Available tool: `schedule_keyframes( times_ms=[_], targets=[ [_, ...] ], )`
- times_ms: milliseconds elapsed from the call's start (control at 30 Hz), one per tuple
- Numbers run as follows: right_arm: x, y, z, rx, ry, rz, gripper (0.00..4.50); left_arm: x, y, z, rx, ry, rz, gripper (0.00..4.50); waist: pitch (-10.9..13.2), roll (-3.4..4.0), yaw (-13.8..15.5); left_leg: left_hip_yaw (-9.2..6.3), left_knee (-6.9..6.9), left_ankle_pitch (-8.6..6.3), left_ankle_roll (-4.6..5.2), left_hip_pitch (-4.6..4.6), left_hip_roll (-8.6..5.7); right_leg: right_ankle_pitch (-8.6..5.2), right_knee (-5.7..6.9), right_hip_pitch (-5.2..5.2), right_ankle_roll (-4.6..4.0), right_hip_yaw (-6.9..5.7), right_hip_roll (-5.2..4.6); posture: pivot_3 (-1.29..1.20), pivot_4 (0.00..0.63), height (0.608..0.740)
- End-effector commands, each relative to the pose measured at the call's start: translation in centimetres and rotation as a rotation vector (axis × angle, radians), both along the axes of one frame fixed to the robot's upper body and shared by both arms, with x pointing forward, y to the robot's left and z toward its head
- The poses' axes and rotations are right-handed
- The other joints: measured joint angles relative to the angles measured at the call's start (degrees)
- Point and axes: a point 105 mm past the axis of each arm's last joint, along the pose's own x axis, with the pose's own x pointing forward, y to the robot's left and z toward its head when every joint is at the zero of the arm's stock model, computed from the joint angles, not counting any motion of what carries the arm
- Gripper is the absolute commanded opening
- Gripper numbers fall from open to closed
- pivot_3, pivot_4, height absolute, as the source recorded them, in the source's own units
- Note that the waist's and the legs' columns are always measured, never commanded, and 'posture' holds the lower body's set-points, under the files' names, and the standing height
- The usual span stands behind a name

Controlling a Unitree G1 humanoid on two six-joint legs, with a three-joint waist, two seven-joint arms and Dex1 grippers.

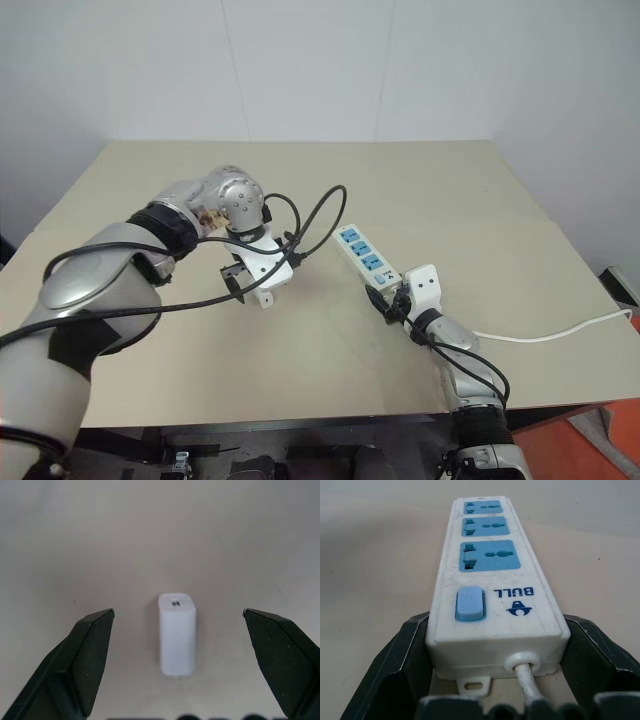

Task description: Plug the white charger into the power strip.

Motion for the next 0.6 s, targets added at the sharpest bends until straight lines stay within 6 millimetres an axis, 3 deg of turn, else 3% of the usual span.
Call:
schedule_keyframes(
  times_ms=[33,600],
  targets=[
    [-0.4,-0.5,-0.5,0.001,0.026,-0.016,3.41,0.1,0.6,-0.1,0.037,-0.017,-0.035,4.5,0.0,0.0,0.0,0.0,0.0,0.0,0.0,0.0,0.0,0.0,-0.01,0.0,0.0,0.0,0.0,0.0,0.15,0.74],
    [-0.8,-0.8,-0.9,0.001,0.039,-0.036,3.41,0.9,0.0,-2.0,0.099,-0.101,-0.094,4.5,0.0,-0.01,1.11,-0.03,0.01,-0.01,0.01,-0.03,0.0,0.0,-0.02,0.0,0.0,-0.04,-0.01,0.0,0.15,0.74]
  ],
)
